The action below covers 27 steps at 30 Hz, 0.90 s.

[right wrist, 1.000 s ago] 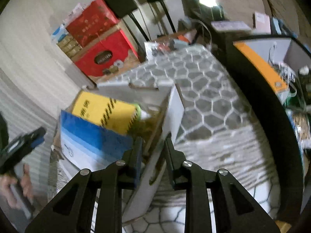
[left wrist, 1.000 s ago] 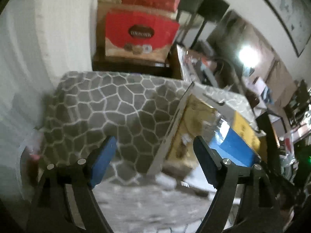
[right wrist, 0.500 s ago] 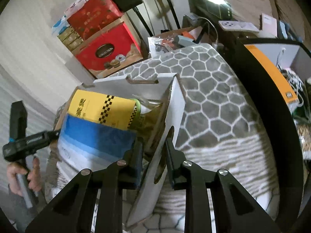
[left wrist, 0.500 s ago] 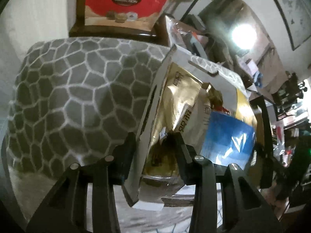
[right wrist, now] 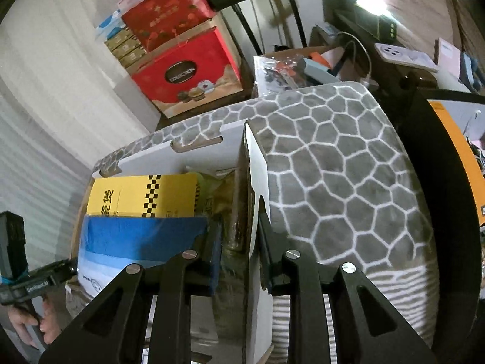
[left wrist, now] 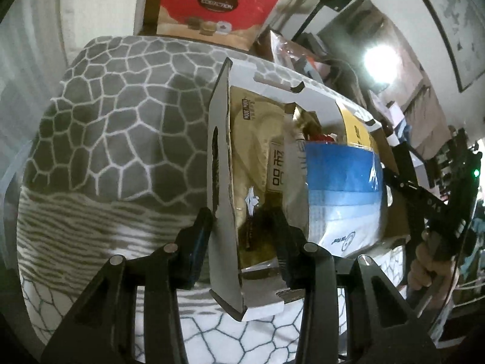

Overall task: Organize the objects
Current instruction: 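Set the box down on the ottoman and open the left gripper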

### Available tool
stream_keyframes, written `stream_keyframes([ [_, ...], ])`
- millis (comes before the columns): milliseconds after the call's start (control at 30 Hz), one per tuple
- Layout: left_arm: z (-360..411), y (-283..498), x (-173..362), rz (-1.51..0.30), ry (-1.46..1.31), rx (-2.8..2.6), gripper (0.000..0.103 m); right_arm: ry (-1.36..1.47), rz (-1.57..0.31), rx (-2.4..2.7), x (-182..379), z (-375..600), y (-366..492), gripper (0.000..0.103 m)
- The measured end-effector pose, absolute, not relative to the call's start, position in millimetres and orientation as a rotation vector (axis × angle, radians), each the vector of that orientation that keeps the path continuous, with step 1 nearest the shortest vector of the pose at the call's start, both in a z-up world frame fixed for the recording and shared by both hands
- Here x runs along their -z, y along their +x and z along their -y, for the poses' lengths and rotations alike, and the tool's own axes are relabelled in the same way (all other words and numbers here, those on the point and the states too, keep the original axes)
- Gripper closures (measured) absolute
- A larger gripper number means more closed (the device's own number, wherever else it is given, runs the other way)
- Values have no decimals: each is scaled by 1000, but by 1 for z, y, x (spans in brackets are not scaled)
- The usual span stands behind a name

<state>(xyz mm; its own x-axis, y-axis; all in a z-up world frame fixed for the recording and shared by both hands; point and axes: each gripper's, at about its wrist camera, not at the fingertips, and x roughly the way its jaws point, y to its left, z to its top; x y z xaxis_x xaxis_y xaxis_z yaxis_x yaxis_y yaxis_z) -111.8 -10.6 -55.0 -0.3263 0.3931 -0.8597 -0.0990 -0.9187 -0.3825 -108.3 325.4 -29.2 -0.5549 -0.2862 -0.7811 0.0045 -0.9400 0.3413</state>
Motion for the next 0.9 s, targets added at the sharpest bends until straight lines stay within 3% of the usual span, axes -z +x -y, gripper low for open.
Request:
stream_keyframes([
  [367, 5, -121, 57, 293, -1593, -2321, 62, 1384, 369, 2629, 28, -319, -104, 80],
  [433, 6, -119, 54, 247, -1601, -2380, 40, 1387, 336, 2644, 25, -318, -102, 80],
  [467, 8, -116, 52, 232, -1596, -2415, 34, 1378, 309, 2666, 21, -316, -100, 80],
  [500, 12, -112, 48, 221, -1582, -2457, 26, 1364, 247, 2717, 15, -315, -94, 73],
  [567, 19, -103, 40, 220, -1548, -2523, 22, 1347, 164, 2781, 9, -310, -85, 56],
  [633, 24, -91, 30, 224, -1487, -2577, 15, 1291, 95, 2832, -1, -304, -68, 53],
  [900, 4, -51, -6, 113, -1296, -2674, 6, 1191, 53, 2865, -23, -280, -24, 31],
])
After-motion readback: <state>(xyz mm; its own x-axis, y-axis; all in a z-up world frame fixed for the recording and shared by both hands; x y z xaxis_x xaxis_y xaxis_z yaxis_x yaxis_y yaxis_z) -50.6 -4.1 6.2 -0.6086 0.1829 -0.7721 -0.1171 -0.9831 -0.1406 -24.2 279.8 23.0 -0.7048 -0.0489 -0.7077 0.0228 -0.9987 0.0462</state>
